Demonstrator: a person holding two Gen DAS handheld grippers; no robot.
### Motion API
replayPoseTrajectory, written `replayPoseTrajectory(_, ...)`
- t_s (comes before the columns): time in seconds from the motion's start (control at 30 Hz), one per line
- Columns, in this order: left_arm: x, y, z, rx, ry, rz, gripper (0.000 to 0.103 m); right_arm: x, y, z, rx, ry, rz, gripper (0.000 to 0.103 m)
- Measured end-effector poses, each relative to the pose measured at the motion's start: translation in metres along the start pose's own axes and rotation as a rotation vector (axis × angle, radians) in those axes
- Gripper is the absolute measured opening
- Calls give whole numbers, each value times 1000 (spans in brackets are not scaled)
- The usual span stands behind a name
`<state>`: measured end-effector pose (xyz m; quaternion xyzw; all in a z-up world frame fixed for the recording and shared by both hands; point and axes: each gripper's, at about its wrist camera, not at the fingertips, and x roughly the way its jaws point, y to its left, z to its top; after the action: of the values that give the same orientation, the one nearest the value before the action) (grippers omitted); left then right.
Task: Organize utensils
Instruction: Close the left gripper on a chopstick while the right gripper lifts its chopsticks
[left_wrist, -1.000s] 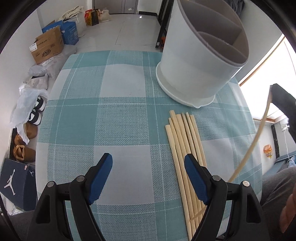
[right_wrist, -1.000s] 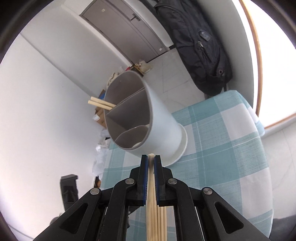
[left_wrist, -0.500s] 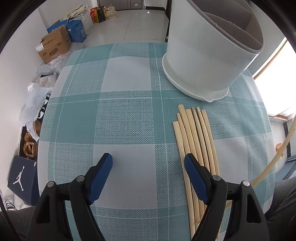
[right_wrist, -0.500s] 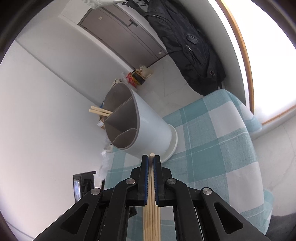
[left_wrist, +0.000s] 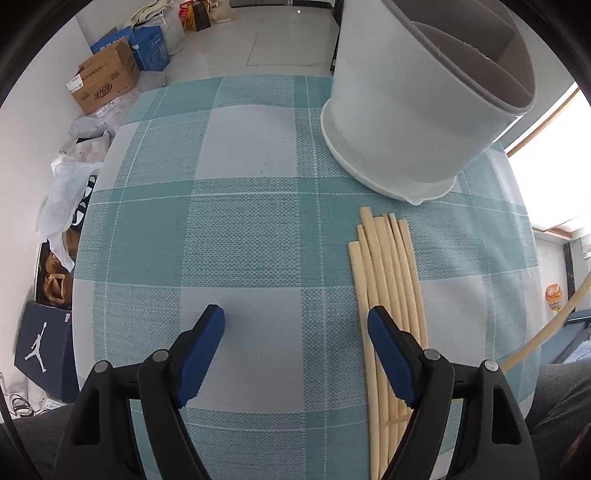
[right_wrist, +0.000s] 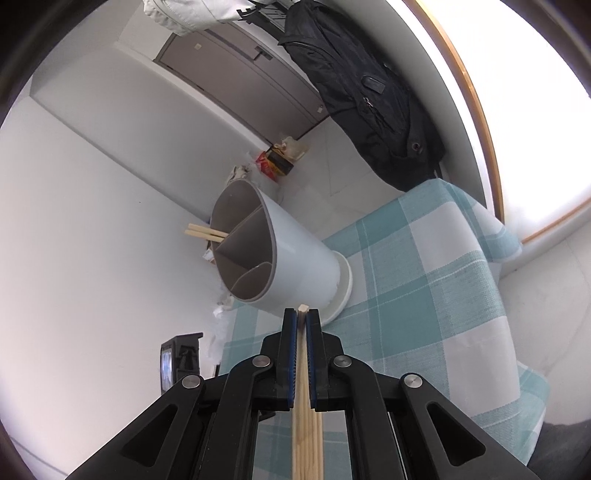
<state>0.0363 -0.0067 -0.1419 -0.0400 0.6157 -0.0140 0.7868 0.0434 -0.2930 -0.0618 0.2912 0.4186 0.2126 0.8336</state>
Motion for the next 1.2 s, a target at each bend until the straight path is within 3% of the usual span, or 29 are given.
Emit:
replayPoseTrajectory(0.23, 1, -5, -2, 28, -5, 8, 77, -3, 2, -1, -11, -7, 4, 4)
replayPoseTrajectory(0.53, 3, -2, 6, 20, 55, 32, 79, -4, 2, -1, -15, -11, -3, 4)
replayPoseTrajectory(0.8, 4, -11, 9, 44, 78, 110, 79, -5, 3, 0, -14, -11, 1, 4)
replayPoseTrajectory(0.97, 7, -15, 13, 29, 66, 108, 78, -5, 5, -2, -29, -5, 5, 4)
replayPoseTrajectory(1.03, 7, -17, 16, 40, 43, 120, 74, -5, 6, -2, -32, -4, 7, 4)
replayPoseTrajectory(1.2, 4, -31, 18, 82, 14, 55, 17, -5, 5, -1, -26, 0, 10, 4)
